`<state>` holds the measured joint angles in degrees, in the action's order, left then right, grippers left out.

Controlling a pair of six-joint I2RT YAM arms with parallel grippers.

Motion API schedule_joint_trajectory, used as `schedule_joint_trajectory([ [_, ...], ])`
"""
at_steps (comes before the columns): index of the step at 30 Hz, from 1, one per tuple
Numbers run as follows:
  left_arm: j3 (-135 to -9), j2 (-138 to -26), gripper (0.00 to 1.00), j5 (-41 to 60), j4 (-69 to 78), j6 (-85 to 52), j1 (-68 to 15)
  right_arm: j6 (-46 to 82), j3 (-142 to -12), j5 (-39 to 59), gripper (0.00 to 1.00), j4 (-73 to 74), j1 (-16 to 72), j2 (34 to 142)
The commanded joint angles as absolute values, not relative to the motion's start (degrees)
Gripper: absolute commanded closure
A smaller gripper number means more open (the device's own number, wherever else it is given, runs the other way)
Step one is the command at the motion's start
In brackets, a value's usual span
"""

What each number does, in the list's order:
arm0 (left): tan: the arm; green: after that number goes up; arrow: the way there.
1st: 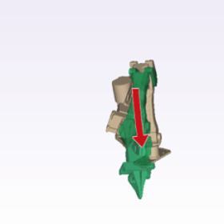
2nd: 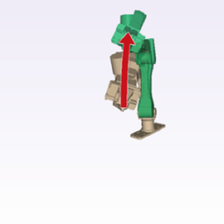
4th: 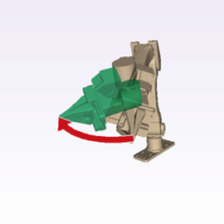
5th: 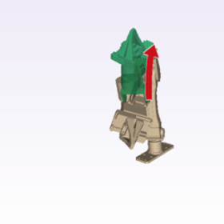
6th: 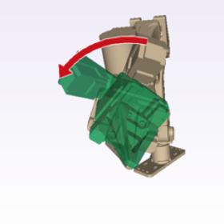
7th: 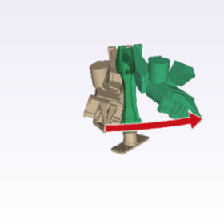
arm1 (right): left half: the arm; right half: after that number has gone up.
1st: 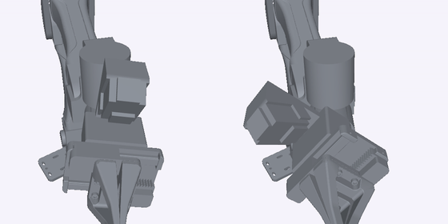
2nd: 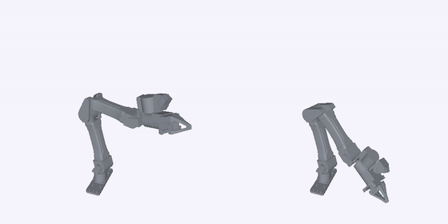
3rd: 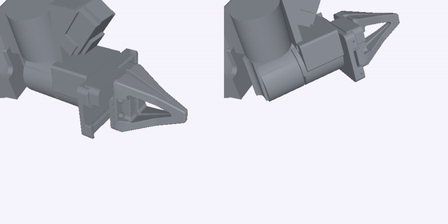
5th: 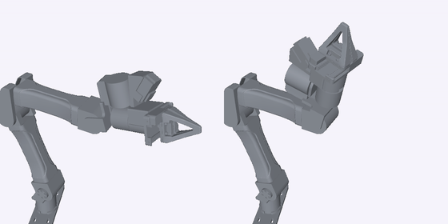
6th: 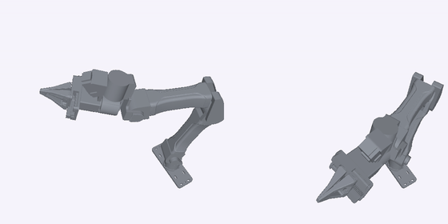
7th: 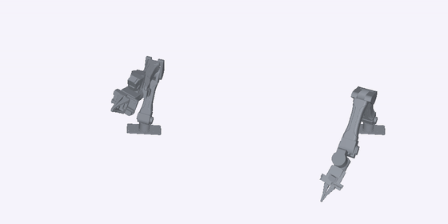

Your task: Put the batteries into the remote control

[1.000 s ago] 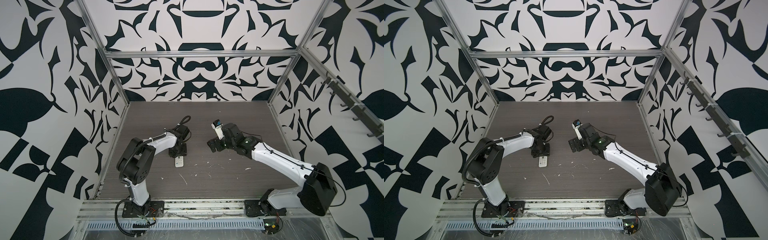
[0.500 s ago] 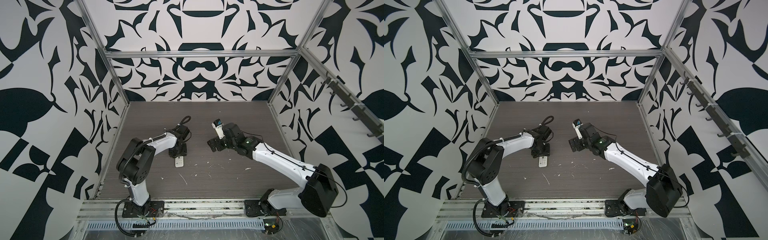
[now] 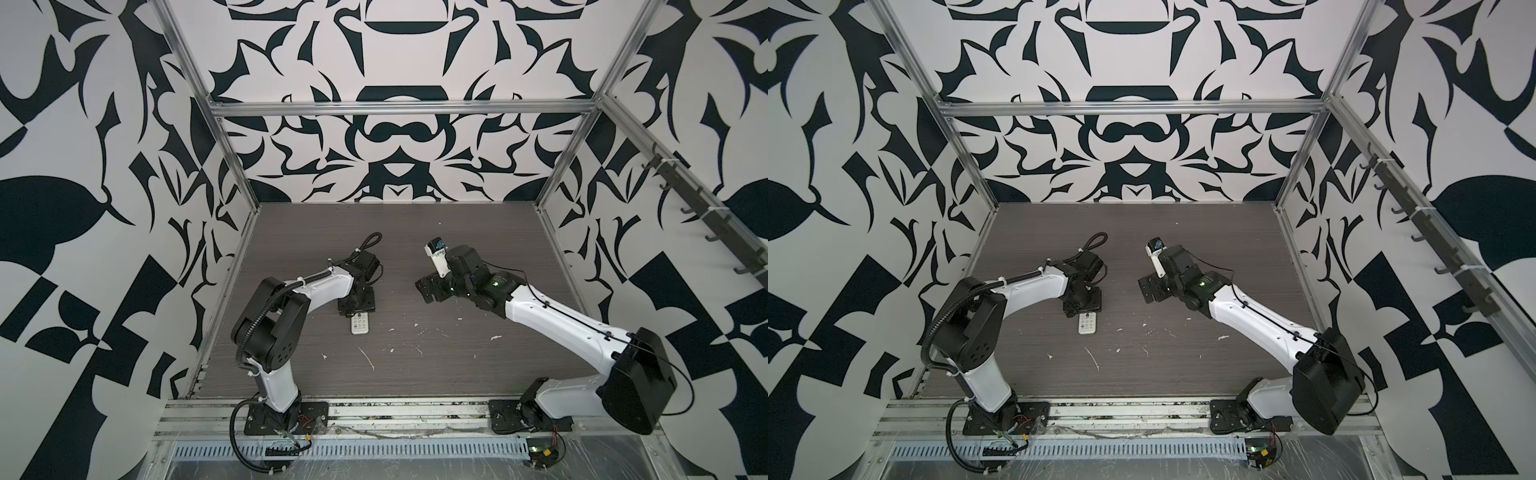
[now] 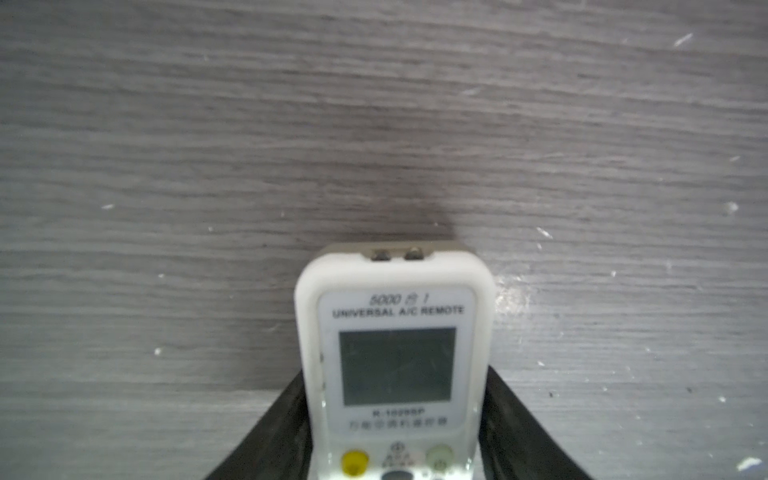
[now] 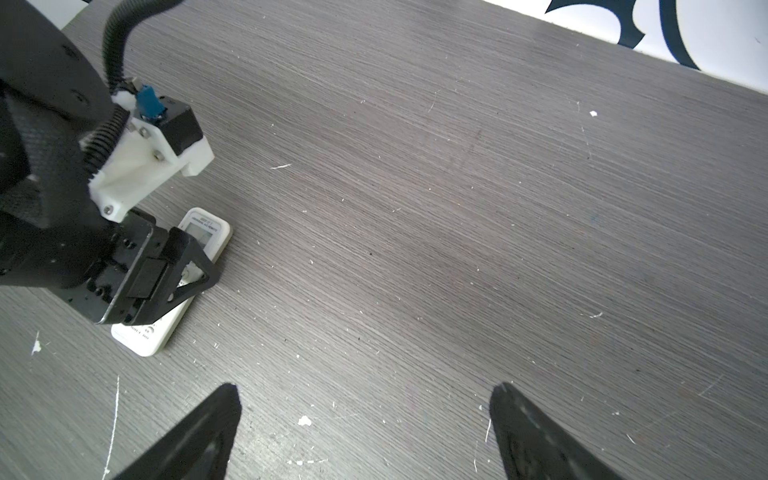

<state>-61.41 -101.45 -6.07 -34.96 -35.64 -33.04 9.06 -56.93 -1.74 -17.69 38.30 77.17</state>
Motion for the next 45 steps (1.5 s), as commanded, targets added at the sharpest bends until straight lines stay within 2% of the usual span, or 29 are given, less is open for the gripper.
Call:
schedule_joint_trajectory([
  [1, -59.2, -101.9, 0.36, -5.9, -34.3, -36.4, -33.0, 9.1, -58.5, -2.4, 0.02, -16.7, 38.0, 75.1],
  [4, -59.3, -101.0, 0.26, -5.9, -34.7, -36.3, -33.0, 9.1, -58.3, -2.9, 0.02, -16.8, 38.0, 74.9],
  [7, -59.3, -99.9, 0.08, -5.9, -35.0, -36.3, -33.0, 9.1, -57.8, -3.7, 0.02, -16.6, 38.0, 74.7],
  [11, -59.3, -97.7, 0.01, -5.8, -35.5, -36.3, -33.0, 9.1, -56.9, -5.3, 0.01, -16.8, 37.8, 74.7],
  [19, -57.6, -90.0, 0.01, -6.8, -34.8, -35.5, -32.9, 10.3, -51.8, -5.6, 0.01, -14.9, 32.1, 70.3],
  [24, -55.8, -83.3, 0.01, -14.9, -33.6, -33.7, -32.3, 11.2, -46.3, -7.3, 0.01, -11.9, 26.1, 67.8],
  [30, -54.4, -77.8, 0.01, -25.5, -30.4, -32.1, -26.0, 14.0, -35.1, -24.5, 0.01, -3.1, 24.3, 57.9],
  [34, -53.3, -75.4, 0.01, -39.5, -26.2, -31.6, -22.2, 12.1, -27.7, -39.2, 0.01, 4.1, 23.7, 52.6],
  [38, -51.6, -74.5, 0.01, -48.9, -20.0, -24.5, -18.6, 6.5, -19.7, -41.0, 0.01, 16.8, 22.6, 50.4],
  [42, -47.8, -73.5, 0.01, -41.5, -12.6, -22.2, -13.0, -2.4, -13.7, -35.2, 0.01, 30.6, 21.0, 52.6],
  [45, -41.4, -73.5, 0.01, -44.6, -1.0, -15.9, -12.4, -5.3, -14.4, -33.4, 0.01, 33.0, 19.0, 56.5],
])
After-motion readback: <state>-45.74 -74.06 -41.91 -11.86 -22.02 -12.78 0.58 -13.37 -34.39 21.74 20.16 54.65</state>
